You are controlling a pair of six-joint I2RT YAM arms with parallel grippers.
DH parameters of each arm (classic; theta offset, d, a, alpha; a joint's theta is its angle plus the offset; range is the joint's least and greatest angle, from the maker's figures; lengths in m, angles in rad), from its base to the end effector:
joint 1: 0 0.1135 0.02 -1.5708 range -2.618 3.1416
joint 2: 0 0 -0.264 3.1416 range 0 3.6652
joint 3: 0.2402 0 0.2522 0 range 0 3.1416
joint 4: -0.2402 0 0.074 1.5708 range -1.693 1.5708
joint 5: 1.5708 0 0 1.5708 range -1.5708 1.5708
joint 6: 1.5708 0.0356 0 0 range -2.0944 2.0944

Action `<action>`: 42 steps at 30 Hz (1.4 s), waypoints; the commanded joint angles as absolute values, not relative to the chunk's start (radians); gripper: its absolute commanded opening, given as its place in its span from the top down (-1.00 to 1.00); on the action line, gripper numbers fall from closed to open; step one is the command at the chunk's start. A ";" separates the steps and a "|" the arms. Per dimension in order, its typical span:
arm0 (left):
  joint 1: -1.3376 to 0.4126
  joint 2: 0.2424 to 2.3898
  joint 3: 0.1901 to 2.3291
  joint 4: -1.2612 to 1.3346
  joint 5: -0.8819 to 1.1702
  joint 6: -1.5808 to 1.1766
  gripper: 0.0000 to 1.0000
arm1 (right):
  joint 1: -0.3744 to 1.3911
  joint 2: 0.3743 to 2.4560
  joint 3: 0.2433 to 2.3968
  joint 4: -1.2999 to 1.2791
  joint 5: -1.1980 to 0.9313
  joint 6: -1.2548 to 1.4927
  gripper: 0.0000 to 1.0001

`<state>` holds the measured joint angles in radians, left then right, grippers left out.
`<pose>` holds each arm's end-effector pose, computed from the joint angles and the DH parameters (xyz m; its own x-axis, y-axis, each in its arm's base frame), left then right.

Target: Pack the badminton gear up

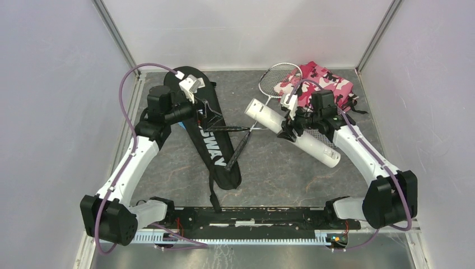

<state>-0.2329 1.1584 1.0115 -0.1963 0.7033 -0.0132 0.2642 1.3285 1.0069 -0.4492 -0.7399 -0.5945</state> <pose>0.2482 -0.0825 0.3448 -0.3375 0.0697 -0.9387 0.7642 0.6025 -0.2300 0.2640 0.0963 0.2794 -0.1876 -0.4793 -0.8574 -0.9232 0.3841 -0.0126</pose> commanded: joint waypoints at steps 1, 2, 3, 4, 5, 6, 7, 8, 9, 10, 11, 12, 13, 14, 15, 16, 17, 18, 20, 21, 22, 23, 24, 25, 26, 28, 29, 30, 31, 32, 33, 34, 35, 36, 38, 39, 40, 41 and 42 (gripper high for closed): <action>-0.227 1.139 1.051 -0.234 0.547 0.052 -1.00 | 0.252 1.272 1.033 -0.433 -0.625 -0.589 0.27; -0.227 1.144 1.049 -0.236 0.544 0.069 -1.00 | 0.247 1.268 1.031 -0.446 -0.606 -0.593 0.26; -0.227 1.150 1.045 -0.237 0.543 0.085 -1.00 | 0.242 1.267 1.028 -0.463 -0.585 -0.604 0.26; -0.227 1.157 1.041 -0.235 0.541 0.097 -1.00 | 0.235 1.270 1.023 -0.480 -0.569 -0.612 0.25; -0.227 1.162 1.038 -0.234 0.540 0.105 -1.00 | 0.229 1.269 1.014 -0.498 -0.561 -0.624 0.25; -0.227 1.170 1.034 -0.228 0.539 0.110 -1.00 | 0.221 1.269 1.005 -0.517 -0.558 -0.644 0.25; -0.227 1.176 1.029 -0.224 0.539 0.115 -1.00 | 0.217 1.267 0.990 -0.544 -0.557 -0.677 0.25; -0.228 1.180 1.022 -0.215 0.538 0.121 -1.00 | 0.216 1.263 0.975 -0.567 -0.551 -0.710 0.23; -0.229 1.185 1.013 -0.203 0.538 0.126 -1.00 | 0.215 1.257 0.957 -0.598 -0.546 -0.757 0.22; -0.229 1.190 1.003 -0.191 0.535 0.134 -1.00 | 0.215 1.251 0.941 -0.626 -0.541 -0.803 0.22; -0.229 1.197 0.995 -0.180 0.531 0.140 -1.00 | 0.215 1.247 0.928 -0.662 -0.540 -0.848 0.21; -0.229 1.210 0.990 -0.175 0.523 0.144 -0.99 | 0.216 1.242 0.912 -0.693 -0.537 -0.894 0.19; -0.229 1.224 0.991 -0.174 0.512 0.149 -1.00 | 0.216 1.236 0.897 -0.714 -0.531 -0.936 0.19; -0.229 1.240 0.995 -0.176 0.506 0.149 -1.00 | 0.216 1.234 0.880 -0.733 -0.521 -0.960 0.18; -0.229 1.255 1.000 -0.179 0.493 0.150 -1.00 | 0.216 1.233 0.860 -0.745 -0.510 -0.985 0.18; -0.229 1.272 1.006 -0.182 0.481 0.149 -1.00 | 0.216 1.232 0.843 -0.752 -0.500 -1.000 0.18; -0.229 1.286 1.011 -0.184 0.464 0.146 -1.00 | 0.215 1.234 0.821 -0.747 -0.489 -1.009 0.17; -0.229 1.299 1.017 -0.184 0.446 0.140 -1.00 | 0.216 1.234 0.802 -0.738 -0.476 -1.013 0.16; -0.229 1.317 1.026 -0.185 0.406 0.128 -1.00 | 0.215 1.245 0.763 -0.718 -0.457 -1.020 0.16; -0.229 1.326 1.031 -0.187 0.389 0.124 -1.00 | 0.215 1.253 0.747 -0.712 -0.454 -1.026 0.16; -0.229 1.332 1.035 -0.191 0.377 0.122 -1.00 | 0.216 1.263 0.732 -0.710 -0.454 -1.034 0.16; -0.229 1.335 1.038 -0.193 0.371 0.122 -1.00 | 0.216 1.274 0.721 -0.708 -0.453 -1.041 0.15; -0.229 1.336 1.038 -0.195 0.369 0.120 -1.00 | 0.216 1.286 0.709 -0.706 -0.451 -1.050 0.15; -0.229 1.335 1.036 -0.195 0.372 0.121 -1.00 | 0.215 1.296 0.701 -0.703 -0.448 -1.056 0.15; -0.229 1.334 1.032 -0.195 0.373 0.120 -1.00 | 0.215 1.306 0.693 -0.696 -0.442 -1.059 0.13; -0.229 1.330 1.025 -0.191 0.376 0.119 -1.00 | 0.215 1.320 0.682 -0.683 -0.431 -1.063 0.07; -0.229 1.327 1.021 -0.189 0.375 0.119 -1.00 | 0.216 1.327 0.678 -0.678 -0.427 -1.064 0.03; -0.229 1.325 1.018 -0.187 0.372 0.120 -1.00 | 0.216 1.333 0.678 -0.671 -0.423 -1.063 -0.06; -0.229 1.324 1.015 -0.187 0.367 0.120 -1.00 | 0.216 1.338 0.680 -0.669 -0.420 -1.061 -0.20; -0.229 1.324 1.013 -0.188 0.358 0.120 -1.00 | 0.216 1.341 0.685 -0.667 -0.419 -1.057 -0.34; -0.229 1.326 1.014 -0.193 0.348 0.121 -1.00 | 0.216 1.343 0.693 -0.667 -0.419 -1.054 -0.52; -0.229 1.326 1.015 -0.197 0.338 0.119 -1.00 | 0.217 1.342 0.702 -0.669 -0.420 -1.050 -0.71; -0.229 1.328 1.017 -0.202 0.324 0.118 -1.00 | 0.217 1.340 0.714 -0.670 -0.423 -1.045 -0.94; -0.229 1.329 1.018 -0.207 0.314 0.119 -1.00 | 0.217 1.336 0.729 -0.671 -0.429 -1.039 -0.96; -0.229 1.330 1.017 -0.208 0.294 0.124 -1.00 | 0.218 1.328 0.762 -0.680 -0.444 -1.025 -0.96; -0.229 1.330 1.016 -0.208 0.289 0.130 -1.00 | 0.219 1.327 0.779 -0.684 -0.454 -1.017 -0.96; -0.229 1.333 1.016 -0.208 0.286 0.132 -1.00 | 0.222 1.327 0.802 -0.690 -0.468 -1.009 -0.96; -0.229 1.336 1.016 -0.208 0.285 0.137 -1.00 | 0.226 1.327 0.819 -0.693 -0.480 -0.999 -0.96; -0.229 1.341 1.015 -0.208 0.293 0.142 -1.00 | 0.232 1.328 0.842 -0.694 -0.497 -0.987 -0.96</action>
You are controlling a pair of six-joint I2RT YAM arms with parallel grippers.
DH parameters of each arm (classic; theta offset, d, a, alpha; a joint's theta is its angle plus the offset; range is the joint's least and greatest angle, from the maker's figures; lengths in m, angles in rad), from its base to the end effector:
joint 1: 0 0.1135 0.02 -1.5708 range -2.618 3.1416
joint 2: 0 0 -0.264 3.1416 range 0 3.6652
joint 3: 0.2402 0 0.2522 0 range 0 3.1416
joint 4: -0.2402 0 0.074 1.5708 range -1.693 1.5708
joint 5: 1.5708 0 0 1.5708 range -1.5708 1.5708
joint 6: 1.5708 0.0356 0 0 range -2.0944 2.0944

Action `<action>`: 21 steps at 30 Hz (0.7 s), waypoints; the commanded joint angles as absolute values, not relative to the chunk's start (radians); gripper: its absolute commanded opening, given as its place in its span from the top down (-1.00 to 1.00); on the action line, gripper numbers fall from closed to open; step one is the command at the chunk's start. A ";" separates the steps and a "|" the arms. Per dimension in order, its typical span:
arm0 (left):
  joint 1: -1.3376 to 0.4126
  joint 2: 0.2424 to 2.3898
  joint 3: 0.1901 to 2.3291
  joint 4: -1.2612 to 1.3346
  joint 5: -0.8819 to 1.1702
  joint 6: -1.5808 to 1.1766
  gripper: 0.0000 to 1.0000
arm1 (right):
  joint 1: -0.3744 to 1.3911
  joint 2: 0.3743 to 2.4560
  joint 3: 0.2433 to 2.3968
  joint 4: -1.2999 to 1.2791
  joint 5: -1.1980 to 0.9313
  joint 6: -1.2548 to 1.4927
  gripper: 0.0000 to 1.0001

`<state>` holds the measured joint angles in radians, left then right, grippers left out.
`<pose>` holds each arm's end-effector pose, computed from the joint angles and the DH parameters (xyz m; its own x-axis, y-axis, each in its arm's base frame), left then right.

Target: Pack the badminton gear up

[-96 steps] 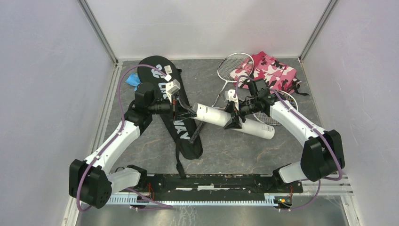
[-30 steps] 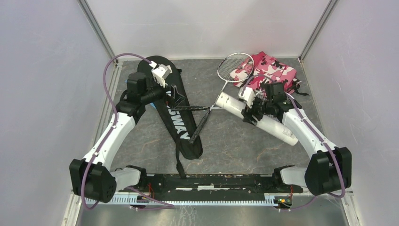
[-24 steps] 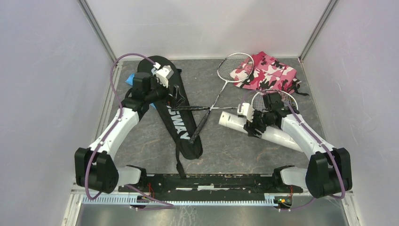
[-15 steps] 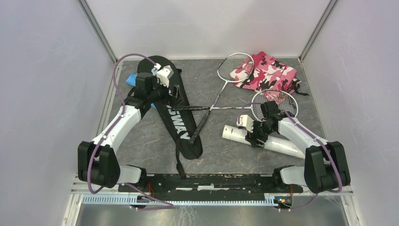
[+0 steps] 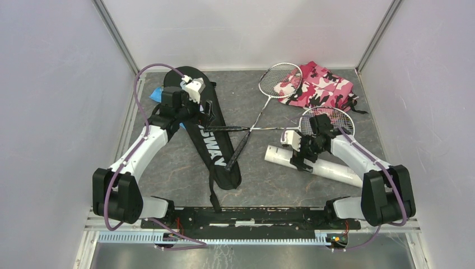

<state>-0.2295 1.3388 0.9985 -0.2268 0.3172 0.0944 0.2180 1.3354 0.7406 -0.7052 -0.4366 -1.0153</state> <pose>0.2908 -0.0793 0.2873 -0.4762 0.2032 -0.8555 0.5195 0.8500 -0.0873 0.2148 0.0630 0.1803 -0.2358 -0.8408 -0.4873 -0.9609 0.2766 -0.0124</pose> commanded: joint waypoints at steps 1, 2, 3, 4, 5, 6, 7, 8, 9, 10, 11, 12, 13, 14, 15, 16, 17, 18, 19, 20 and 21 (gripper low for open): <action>-0.229 1.347 1.014 -0.207 0.301 0.150 -1.00 | 0.236 1.328 0.859 -0.695 -0.513 -0.976 -0.96; -0.229 1.354 1.014 -0.207 0.321 0.162 -1.00 | 0.241 1.329 0.880 -0.693 -0.532 -0.965 -0.96; -0.229 1.363 1.013 -0.207 0.354 0.177 -1.00 | 0.246 1.330 0.899 -0.689 -0.551 -0.949 -0.96; -0.229 1.373 1.012 -0.205 0.398 0.197 -1.00 | 0.251 1.331 0.916 -0.681 -0.568 -0.932 -0.96; -0.230 1.387 1.016 -0.207 0.430 0.216 -1.00 | 0.253 1.333 0.936 -0.674 -0.589 -0.918 -0.96; -0.232 1.401 1.020 -0.211 0.460 0.242 -1.00 | 0.257 1.335 0.950 -0.667 -0.605 -0.898 -0.96; -0.238 1.423 1.026 -0.216 0.478 0.283 -0.99 | 0.260 1.336 0.966 -0.658 -0.627 -0.880 -0.96; -0.246 1.440 1.033 -0.222 0.487 0.317 -0.99 | 0.260 1.336 0.979 -0.651 -0.650 -0.868 -0.96; -0.256 1.457 1.040 -0.228 0.489 0.357 -0.97 | 0.261 1.337 0.988 -0.649 -0.671 -0.856 -0.96; -0.268 1.478 1.047 -0.233 0.489 0.395 -0.96 | 0.261 1.337 0.995 -0.647 -0.689 -0.847 -0.96; -0.278 1.498 1.053 -0.238 0.490 0.435 -0.94 | 0.261 1.338 0.999 -0.645 -0.709 -0.842 -0.96; -0.289 1.517 1.060 -0.240 0.489 0.475 -0.92 | 0.261 1.338 1.000 -0.643 -0.723 -0.838 -0.96; -0.301 1.540 1.066 -0.242 0.487 0.510 -0.91 | 0.262 1.338 0.999 -0.644 -0.739 -0.836 -0.96; -0.312 1.561 1.073 -0.241 0.481 0.548 -0.90 | 0.262 1.336 0.995 -0.644 -0.752 -0.836 -0.96; -0.326 1.584 1.083 -0.242 0.474 0.582 -0.90 | 0.262 1.336 0.990 -0.644 -0.766 -0.836 -0.96; -0.340 1.610 1.092 -0.241 0.459 0.613 -0.89 | 0.263 1.333 0.983 -0.644 -0.773 -0.838 -0.96; -0.355 1.634 1.111 -0.241 0.446 0.639 -0.89 | 0.261 1.331 0.977 -0.640 -0.777 -0.838 -0.96; -0.366 1.660 1.127 -0.241 0.434 0.659 -0.88 | 0.261 1.329 0.970 -0.635 -0.781 -0.838 -0.96; -0.376 1.686 1.142 -0.241 0.423 0.676 -0.87 | 0.263 1.325 0.962 -0.629 -0.781 -0.836 -0.96; -0.385 1.713 1.161 -0.244 0.412 0.691 -0.85 | 0.262 1.320 0.954 -0.622 -0.782 -0.834 -0.95; -0.394 1.738 1.179 -0.255 0.405 0.709 -0.83 | 0.261 1.314 0.945 -0.614 -0.782 -0.829 -0.96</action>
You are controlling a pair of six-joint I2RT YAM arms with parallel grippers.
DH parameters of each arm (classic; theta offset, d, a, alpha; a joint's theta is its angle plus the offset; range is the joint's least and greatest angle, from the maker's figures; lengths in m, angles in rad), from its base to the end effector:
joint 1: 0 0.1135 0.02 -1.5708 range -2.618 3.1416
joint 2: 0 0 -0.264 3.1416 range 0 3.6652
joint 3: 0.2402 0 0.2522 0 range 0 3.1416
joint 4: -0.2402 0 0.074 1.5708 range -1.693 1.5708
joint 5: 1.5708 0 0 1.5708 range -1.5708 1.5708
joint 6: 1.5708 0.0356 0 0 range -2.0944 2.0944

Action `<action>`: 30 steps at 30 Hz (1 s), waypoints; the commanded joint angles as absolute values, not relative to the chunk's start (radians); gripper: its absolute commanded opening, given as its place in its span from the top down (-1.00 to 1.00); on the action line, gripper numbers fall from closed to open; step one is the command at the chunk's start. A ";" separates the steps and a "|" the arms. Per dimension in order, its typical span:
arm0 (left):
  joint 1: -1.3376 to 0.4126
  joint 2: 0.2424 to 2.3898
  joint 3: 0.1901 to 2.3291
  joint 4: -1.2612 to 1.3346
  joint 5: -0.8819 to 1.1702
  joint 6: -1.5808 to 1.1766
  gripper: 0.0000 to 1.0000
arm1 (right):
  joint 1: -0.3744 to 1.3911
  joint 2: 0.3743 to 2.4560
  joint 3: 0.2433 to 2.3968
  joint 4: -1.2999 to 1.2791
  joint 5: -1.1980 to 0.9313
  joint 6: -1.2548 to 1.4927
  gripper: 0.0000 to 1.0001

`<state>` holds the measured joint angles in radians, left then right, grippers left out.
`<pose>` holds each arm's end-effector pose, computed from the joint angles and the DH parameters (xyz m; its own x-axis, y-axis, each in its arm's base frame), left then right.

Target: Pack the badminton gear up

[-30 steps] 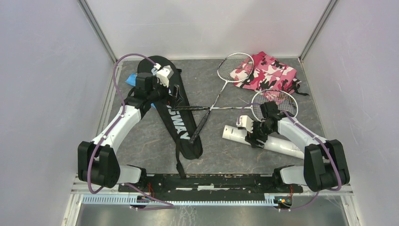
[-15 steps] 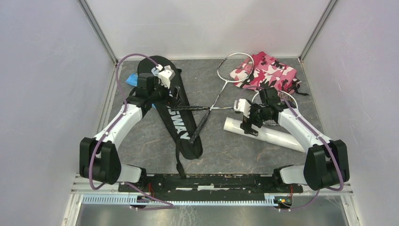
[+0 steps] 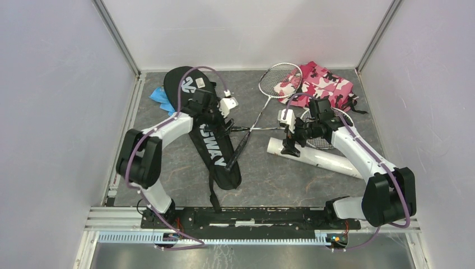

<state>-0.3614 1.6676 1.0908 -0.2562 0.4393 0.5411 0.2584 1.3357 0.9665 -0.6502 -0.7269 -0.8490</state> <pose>0.3267 -0.1397 0.2144 -0.2906 0.6082 -0.7387 0.8602 0.5042 0.0767 0.2466 0.0896 0.2521 -0.1482 -0.6193 -0.7710 -0.9667 0.2552 -0.0192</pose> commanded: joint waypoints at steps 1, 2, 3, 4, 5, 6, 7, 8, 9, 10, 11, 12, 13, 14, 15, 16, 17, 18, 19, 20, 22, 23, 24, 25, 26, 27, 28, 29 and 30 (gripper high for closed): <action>-0.402 1.761 1.196 -0.276 0.402 0.729 -0.80 | 0.261 1.310 0.937 -0.608 -0.782 -0.824 -0.96; -0.410 1.783 1.209 -0.290 0.396 0.746 -0.77 | 0.261 1.304 0.932 -0.605 -0.780 -0.824 -0.95; -0.417 1.803 1.219 -0.301 0.393 0.760 -0.74 | 0.260 1.303 0.930 -0.606 -0.776 -0.825 -0.95; -0.423 1.820 1.229 -0.311 0.390 0.774 -0.70 | 0.257 1.299 0.927 -0.605 -0.769 -0.825 -0.95; -0.430 1.842 1.235 -0.317 0.387 0.788 -0.63 | 0.251 1.296 0.924 -0.602 -0.767 -0.825 -0.94; -0.434 1.855 1.241 -0.320 0.387 0.793 -0.59 | 0.246 1.293 0.921 -0.599 -0.767 -0.824 -0.95; -0.437 1.871 1.248 -0.326 0.389 0.796 -0.53 | 0.237 1.294 0.919 -0.598 -0.767 -0.824 -0.94; -0.441 1.886 1.255 -0.328 0.391 0.795 -0.43 | 0.228 1.292 0.919 -0.599 -0.768 -0.824 -0.94; -0.445 1.898 1.263 -0.329 0.392 0.786 -0.34 | 0.214 1.291 0.919 -0.599 -0.772 -0.823 -0.94; -0.449 1.912 1.270 -0.331 0.395 0.778 -0.27 | 0.203 1.288 0.919 -0.601 -0.776 -0.822 -0.94; -0.454 1.923 1.280 -0.335 0.401 0.765 -0.12 | 0.191 1.285 0.919 -0.601 -0.779 -0.822 -0.94; -0.460 1.934 1.286 -0.336 0.404 0.749 -0.01 | 0.182 1.282 0.919 -0.601 -0.781 -0.822 -0.94; -0.467 1.941 1.291 -0.337 0.405 0.733 0.09 | 0.172 1.278 0.919 -0.600 -0.782 -0.821 -0.93; -0.476 1.946 1.295 -0.336 0.406 0.719 0.18 | 0.162 1.275 0.917 -0.599 -0.782 -0.822 -0.94; -0.484 1.948 1.297 -0.332 0.406 0.704 0.28 | 0.155 1.273 0.918 -0.597 -0.782 -0.821 -0.94; -0.492 1.948 1.296 -0.325 0.407 0.691 0.38 | 0.149 1.274 0.919 -0.598 -0.782 -0.820 -0.94; -0.500 1.947 1.294 -0.321 0.408 0.679 0.47 | 0.140 1.272 0.919 -0.598 -0.782 -0.821 -0.94; -0.504 1.944 1.294 -0.317 0.410 0.667 0.55 | 0.136 1.272 0.920 -0.598 -0.781 -0.821 -0.94; -0.506 1.939 1.294 -0.314 0.412 0.650 0.61 | 0.132 1.272 0.920 -0.597 -0.781 -0.821 -0.94; -0.507 1.933 1.293 -0.307 0.415 0.633 0.67 | 0.128 1.272 0.919 -0.597 -0.780 -0.821 -0.93; -0.506 1.918 1.295 -0.293 0.420 0.599 0.75 | 0.122 1.272 0.920 -0.597 -0.779 -0.819 -0.93; -0.507 1.910 1.301 -0.290 0.425 0.586 0.79 | 0.120 1.272 0.920 -0.597 -0.778 -0.819 -0.93; -0.508 1.906 1.309 -0.289 0.429 0.572 0.83 | 0.116 1.272 0.922 -0.594 -0.778 -0.818 -0.93; -0.510 1.903 1.323 -0.290 0.435 0.551 0.87 | 0.115 1.272 0.923 -0.594 -0.778 -0.818 -0.93; -0.513 1.903 1.337 -0.292 0.439 0.535 0.91 | 0.112 1.270 0.923 -0.594 -0.778 -0.818 -0.93; -0.517 1.903 1.355 -0.296 0.443 0.514 0.95 | 0.109 1.269 0.922 -0.595 -0.776 -0.818 -0.93; -0.522 1.907 1.371 -0.300 0.448 0.494 0.96 | 0.107 1.267 0.922 -0.595 -0.776 -0.818 -0.93; -0.527 1.912 1.389 -0.304 0.453 0.474 0.96 | 0.106 1.264 0.922 -0.595 -0.776 -0.818 -0.93; -0.534 1.921 1.409 -0.310 0.454 0.454 0.96 | 0.103 1.261 0.920 -0.595 -0.776 -0.818 -0.93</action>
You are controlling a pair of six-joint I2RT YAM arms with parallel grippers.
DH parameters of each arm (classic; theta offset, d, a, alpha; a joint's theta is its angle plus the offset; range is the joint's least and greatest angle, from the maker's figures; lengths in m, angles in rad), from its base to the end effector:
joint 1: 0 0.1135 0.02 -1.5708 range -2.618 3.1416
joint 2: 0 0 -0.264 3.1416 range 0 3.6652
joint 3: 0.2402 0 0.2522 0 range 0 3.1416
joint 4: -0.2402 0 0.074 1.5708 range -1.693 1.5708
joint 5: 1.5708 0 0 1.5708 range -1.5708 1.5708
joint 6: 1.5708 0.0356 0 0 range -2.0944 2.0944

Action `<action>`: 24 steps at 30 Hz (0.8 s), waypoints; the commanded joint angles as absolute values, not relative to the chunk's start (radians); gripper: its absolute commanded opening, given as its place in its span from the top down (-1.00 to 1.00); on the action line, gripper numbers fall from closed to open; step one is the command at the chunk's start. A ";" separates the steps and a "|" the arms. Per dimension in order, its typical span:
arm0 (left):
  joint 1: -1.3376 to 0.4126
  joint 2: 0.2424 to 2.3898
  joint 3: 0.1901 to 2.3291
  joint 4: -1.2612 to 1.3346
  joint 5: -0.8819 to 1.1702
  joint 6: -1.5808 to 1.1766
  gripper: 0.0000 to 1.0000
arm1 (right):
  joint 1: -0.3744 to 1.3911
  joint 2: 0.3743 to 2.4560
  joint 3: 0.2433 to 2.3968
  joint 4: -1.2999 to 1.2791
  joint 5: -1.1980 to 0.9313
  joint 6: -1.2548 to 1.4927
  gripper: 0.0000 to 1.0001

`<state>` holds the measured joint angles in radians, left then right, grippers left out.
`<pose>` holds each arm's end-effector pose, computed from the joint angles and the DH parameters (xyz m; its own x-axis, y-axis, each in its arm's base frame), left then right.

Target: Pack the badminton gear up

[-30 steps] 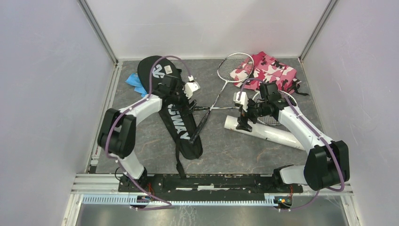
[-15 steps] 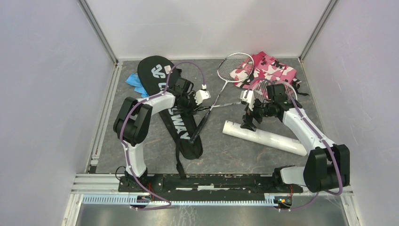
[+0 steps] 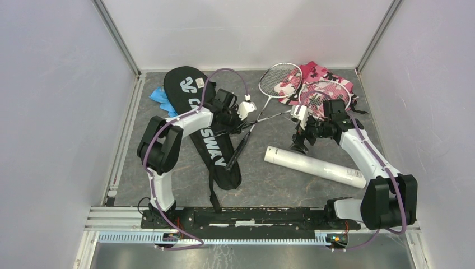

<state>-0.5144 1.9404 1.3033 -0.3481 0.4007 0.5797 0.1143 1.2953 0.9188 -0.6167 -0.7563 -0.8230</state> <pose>0.3475 -0.2123 0.1732 -0.2560 0.7241 -0.6405 0.9335 0.3573 0.0308 0.2482 0.0531 0.2496 -0.2322 -0.5635 -0.7928 -0.9198 0.3923 -0.0094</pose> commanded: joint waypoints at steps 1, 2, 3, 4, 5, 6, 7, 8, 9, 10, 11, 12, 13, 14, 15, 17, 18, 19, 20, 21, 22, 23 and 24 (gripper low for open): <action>-0.541 1.933 1.425 -0.314 0.453 0.432 0.96 | 0.099 1.257 0.920 -0.594 -0.776 -0.818 -0.93; -0.549 1.945 1.444 -0.314 0.455 0.409 0.96 | 0.098 1.254 0.920 -0.594 -0.775 -0.818 -0.93; -0.557 1.959 1.459 -0.314 0.455 0.390 0.96 | 0.093 1.248 0.918 -0.592 -0.775 -0.818 -0.93; -0.564 1.974 1.476 -0.315 0.454 0.370 0.95 | 0.091 1.244 0.917 -0.591 -0.775 -0.818 -0.93; -0.571 1.992 1.500 -0.315 0.449 0.351 0.93 | 0.087 1.240 0.916 -0.591 -0.775 -0.818 -0.93; -0.578 2.007 1.517 -0.315 0.446 0.333 0.90 | 0.086 1.238 0.914 -0.591 -0.775 -0.818 -0.93; -0.585 2.020 1.534 -0.316 0.447 0.312 0.88 | 0.083 1.236 0.913 -0.591 -0.775 -0.818 -0.93; -0.592 2.035 1.550 -0.315 0.449 0.292 0.86 | 0.082 1.234 0.913 -0.590 -0.775 -0.818 -0.93; -0.598 2.049 1.565 -0.316 0.452 0.274 0.84 | 0.080 1.234 0.911 -0.590 -0.775 -0.818 -0.93; -0.605 2.062 1.580 -0.315 0.452 0.258 0.82 | 0.078 1.234 0.911 -0.591 -0.776 -0.818 -0.93; -0.613 2.073 1.591 -0.314 0.451 0.245 0.79 | 0.077 1.235 0.911 -0.591 -0.776 -0.818 -0.93; -0.621 2.084 1.601 -0.314 0.450 0.236 0.78 | 0.076 1.232 0.911 -0.590 -0.777 -0.818 -0.93; -0.630 2.091 1.610 -0.314 0.445 0.230 0.75 | 0.075 1.231 0.911 -0.591 -0.778 -0.818 -0.93; -0.637 2.101 1.616 -0.314 0.438 0.226 0.73 | 0.074 1.229 0.910 -0.591 -0.778 -0.818 -0.93; -0.645 2.108 1.621 -0.315 0.431 0.222 0.70 | 0.073 1.229 0.909 -0.591 -0.779 -0.818 -0.93; -0.654 2.117 1.631 -0.315 0.425 0.211 0.66 | 0.072 1.227 0.908 -0.591 -0.782 -0.818 -0.93; -0.656 2.120 1.634 -0.315 0.423 0.205 0.61 | 0.071 1.228 0.907 -0.592 -0.783 -0.818 -0.93; -0.658 2.121 1.636 -0.315 0.417 0.201 0.56 | 0.070 1.227 0.907 -0.591 -0.784 -0.818 -0.93; -0.658 2.120 1.637 -0.316 0.413 0.202 0.48 | 0.068 1.228 0.907 -0.592 -0.786 -0.818 -0.93; -0.658 2.117 1.638 -0.323 0.407 0.207 0.37 | 0.069 1.227 0.907 -0.592 -0.787 -0.819 -0.93; -0.658 2.113 1.640 -0.329 0.397 0.213 0.21 | 0.068 1.228 0.907 -0.593 -0.788 -0.819 -0.93; -0.658 2.104 1.639 -0.337 0.388 0.222 0.12 | 0.067 1.227 0.907 -0.593 -0.788 -0.819 -0.93; -0.657 2.095 1.638 -0.346 0.381 0.233 0.02 | 0.067 1.227 0.907 -0.593 -0.790 -0.820 -0.93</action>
<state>-0.6567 2.1334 1.5883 -0.3649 0.3946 0.2436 0.0727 1.2533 0.9157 -0.6067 -0.7624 -0.8230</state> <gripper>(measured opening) 0.424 0.965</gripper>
